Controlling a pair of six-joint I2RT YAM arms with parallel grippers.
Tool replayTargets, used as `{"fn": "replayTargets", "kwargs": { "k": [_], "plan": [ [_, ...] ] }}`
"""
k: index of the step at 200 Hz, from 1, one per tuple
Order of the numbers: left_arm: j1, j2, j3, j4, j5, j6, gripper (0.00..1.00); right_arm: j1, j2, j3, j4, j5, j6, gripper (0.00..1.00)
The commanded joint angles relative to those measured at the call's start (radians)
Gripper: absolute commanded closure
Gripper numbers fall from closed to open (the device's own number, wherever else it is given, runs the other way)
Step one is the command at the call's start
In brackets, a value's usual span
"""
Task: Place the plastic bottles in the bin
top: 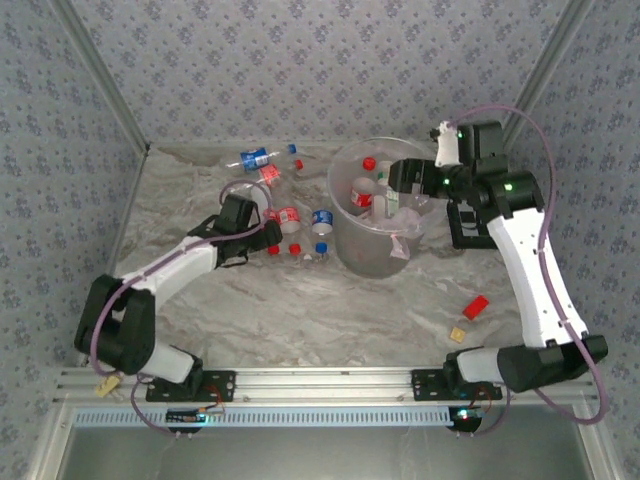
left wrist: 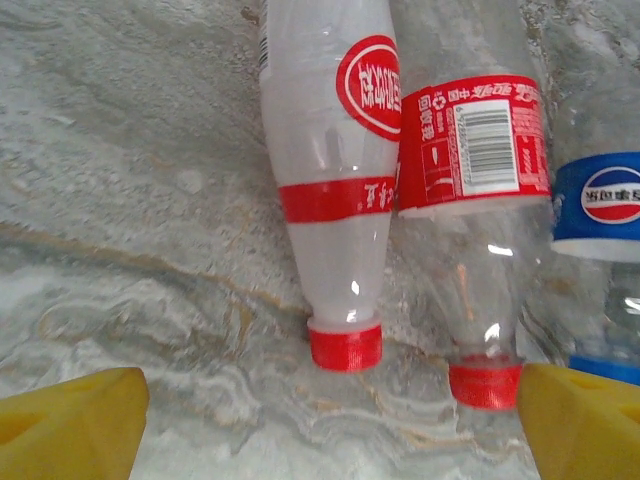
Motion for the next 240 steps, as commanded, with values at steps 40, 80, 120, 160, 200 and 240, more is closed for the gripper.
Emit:
{"fn": "replayTargets", "kwargs": {
  "k": [40,80,120,160,200,240],
  "plan": [
    [0.005,0.194,0.098,0.051,-0.012,-0.012,0.21,-0.009,-0.158,-0.130,-0.030,-0.002,0.024,0.04],
    [0.005,0.268,0.119,0.081,-0.016,-0.031,0.30,-0.018,-0.207,-0.188,0.006,-0.016,0.030,0.05],
    [-0.003,0.287,0.124,0.076,0.014,-0.039,0.46,-0.027,-0.245,-0.183,0.002,-0.038,0.034,0.05],
    [-0.017,0.211,0.081,0.037,-0.053,-0.039,0.58,-0.033,-0.256,-0.192,0.055,-0.058,0.047,0.06],
    [-0.017,0.079,0.023,0.000,-0.104,-0.032,0.71,-0.030,-0.233,-0.194,0.118,-0.107,0.073,0.09],
    [-0.024,-0.133,-0.101,0.033,-0.123,-0.052,0.80,0.014,-0.190,-0.169,0.218,-0.195,0.104,0.11]
  ]
}}
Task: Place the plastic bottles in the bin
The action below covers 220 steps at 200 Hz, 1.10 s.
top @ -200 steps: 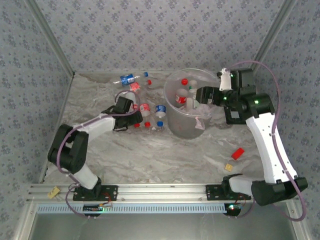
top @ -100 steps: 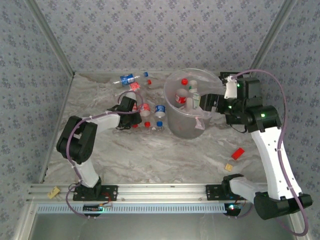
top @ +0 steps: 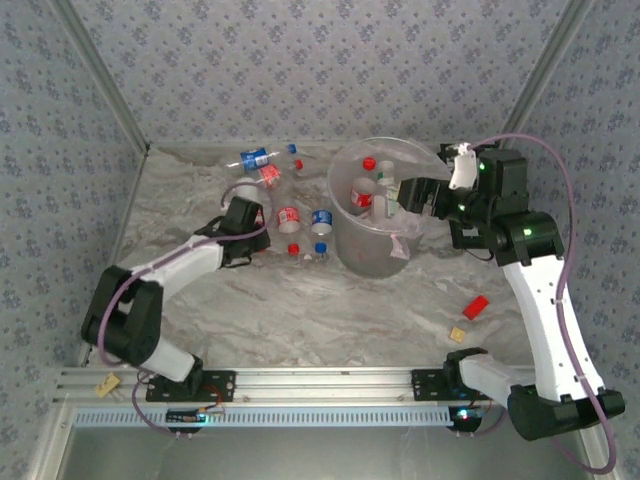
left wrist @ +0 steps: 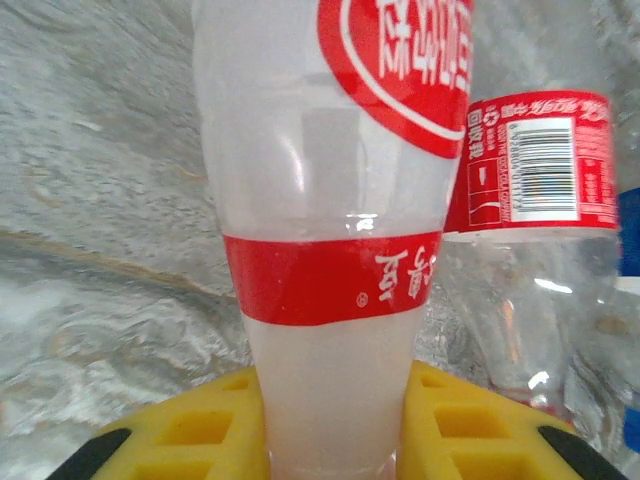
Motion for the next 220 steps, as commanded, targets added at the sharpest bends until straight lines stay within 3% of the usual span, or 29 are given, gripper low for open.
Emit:
{"fn": "replayTargets", "kwargs": {
  "k": [1,33,79,124,168,220],
  "plan": [
    [-0.009,-0.129,-0.071,0.008,-0.029,-0.018,0.80,0.036,0.032,0.026,0.087,-0.082,0.034,0.11],
    [-0.056,-0.348,-0.177,0.106,0.030,0.011,0.87,0.151,0.138,0.138,0.113,-0.059,0.024,0.12],
    [-0.220,-0.571,-0.293,0.309,0.051,0.138,0.97,0.308,0.332,0.275,0.146,-0.020,0.024,0.12],
    [-0.324,-0.563,-0.265,0.340,0.111,0.260,1.00,0.368,0.483,0.378,0.136,-0.059,0.009,0.00],
    [-0.359,-0.531,-0.231,0.353,0.151,0.314,1.00,0.401,0.556,0.384,0.126,-0.147,-0.011,0.00],
    [-0.375,-0.521,-0.211,0.343,0.168,0.329,1.00,0.393,0.579,0.389,0.109,-0.137,-0.026,0.20]
  ]
}}
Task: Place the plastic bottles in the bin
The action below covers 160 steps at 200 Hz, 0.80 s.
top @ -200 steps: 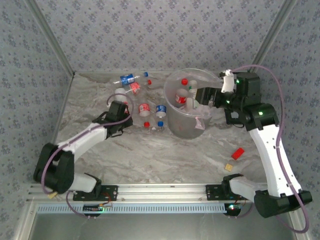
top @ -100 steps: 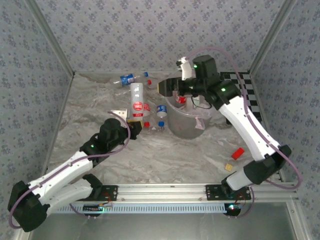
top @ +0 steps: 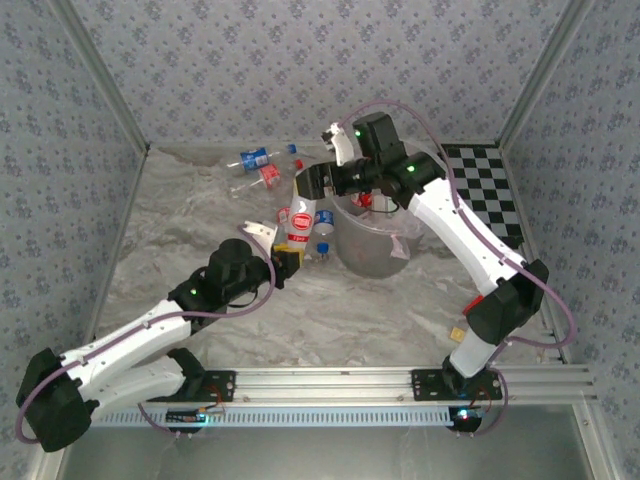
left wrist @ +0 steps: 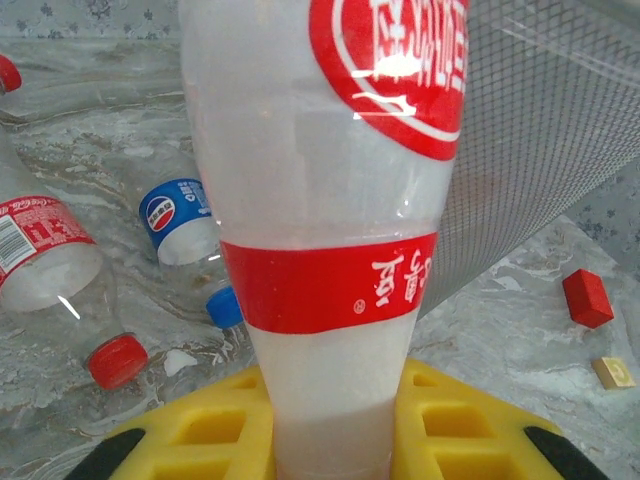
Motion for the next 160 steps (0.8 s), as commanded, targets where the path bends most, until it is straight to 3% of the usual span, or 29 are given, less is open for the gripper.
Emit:
{"fn": "replayTargets", "kwargs": {
  "k": [1,58,78,97,113,129,160],
  "plan": [
    [-0.015,0.006,0.057,0.032,0.024,0.034,1.00,-0.003,0.009,0.027,-0.013,-0.014,-0.015,0.21],
    [-0.032,0.009,0.091,-0.002,0.028,0.064,1.00,-0.035,0.010,0.059,-0.025,-0.021,-0.017,0.46],
    [-0.033,0.007,0.111,-0.031,0.024,0.052,0.73,-0.049,-0.015,0.096,-0.038,-0.015,-0.021,0.55],
    [-0.032,0.000,0.142,-0.073,0.032,0.040,0.34,-0.077,-0.050,0.141,-0.048,-0.010,-0.020,0.59],
    [-0.033,-0.016,0.151,-0.081,0.026,0.030,0.12,-0.113,-0.095,0.165,-0.043,0.009,-0.026,0.62],
    [-0.033,-0.034,0.144,-0.082,-0.004,0.019,0.04,-0.168,-0.159,0.160,-0.022,0.041,-0.030,0.65],
    [-0.029,-0.032,0.135,-0.109,-0.084,-0.007,0.03,-0.331,-0.287,0.070,0.101,0.078,0.017,0.71]
  ]
}}
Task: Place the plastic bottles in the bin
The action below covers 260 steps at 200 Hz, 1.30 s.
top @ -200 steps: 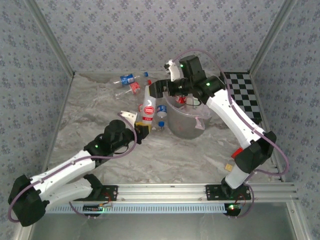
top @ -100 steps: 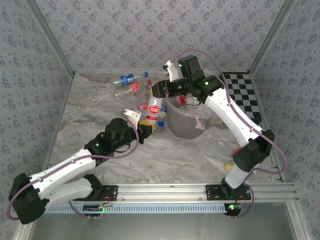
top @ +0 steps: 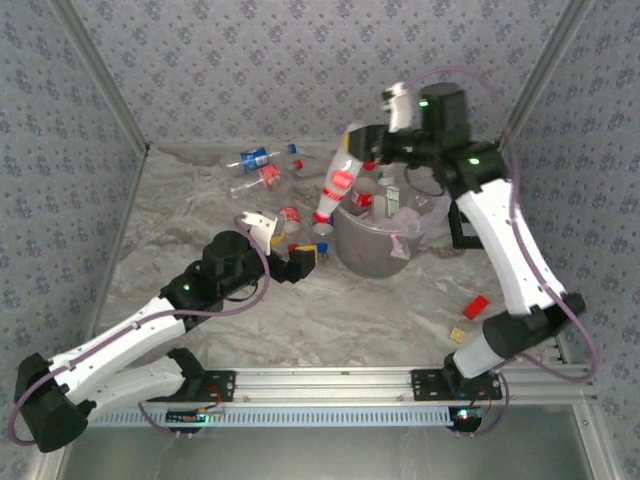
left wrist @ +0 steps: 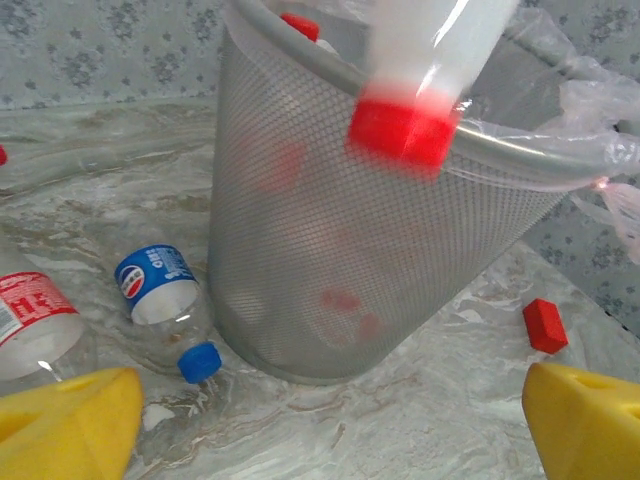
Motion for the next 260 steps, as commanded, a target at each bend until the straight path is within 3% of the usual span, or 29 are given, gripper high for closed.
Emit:
{"fn": "replayTargets", "kwargs": {
  "k": [1,21,53,80,106,223,247,260],
  "plan": [
    [-0.003,-0.009,0.018,-0.035,-0.065,-0.024,0.03,-0.104,-0.118,-0.041,0.117,0.038,0.033,0.71],
    [0.000,0.009,0.025,-0.068,-0.103,-0.057,0.04,-0.175,-0.155,-0.093,0.185,0.080,0.014,0.78],
    [0.041,0.065,0.032,-0.147,-0.226,-0.224,0.11,-0.139,-0.142,-0.192,0.271,0.191,-0.112,0.91],
    [0.133,0.105,0.007,-0.124,-0.121,-0.354,0.13,-0.081,-0.092,-0.253,0.312,0.271,-0.165,0.97],
    [0.153,0.086,-0.009,-0.171,-0.142,-0.378,0.13,-0.060,-0.057,-0.336,0.374,0.284,-0.142,0.99],
    [0.193,0.105,-0.031,-0.159,-0.131,-0.411,0.16,-0.015,0.150,-0.533,0.436,0.194,0.016,0.99],
    [0.200,0.100,-0.024,-0.168,-0.127,-0.408,0.16,-0.009,0.140,-0.557,0.444,0.172,0.051,0.92],
    [0.201,0.095,-0.024,-0.176,-0.127,-0.409,0.16,-0.008,0.110,-0.552,0.421,0.168,0.056,0.79]
  ]
}}
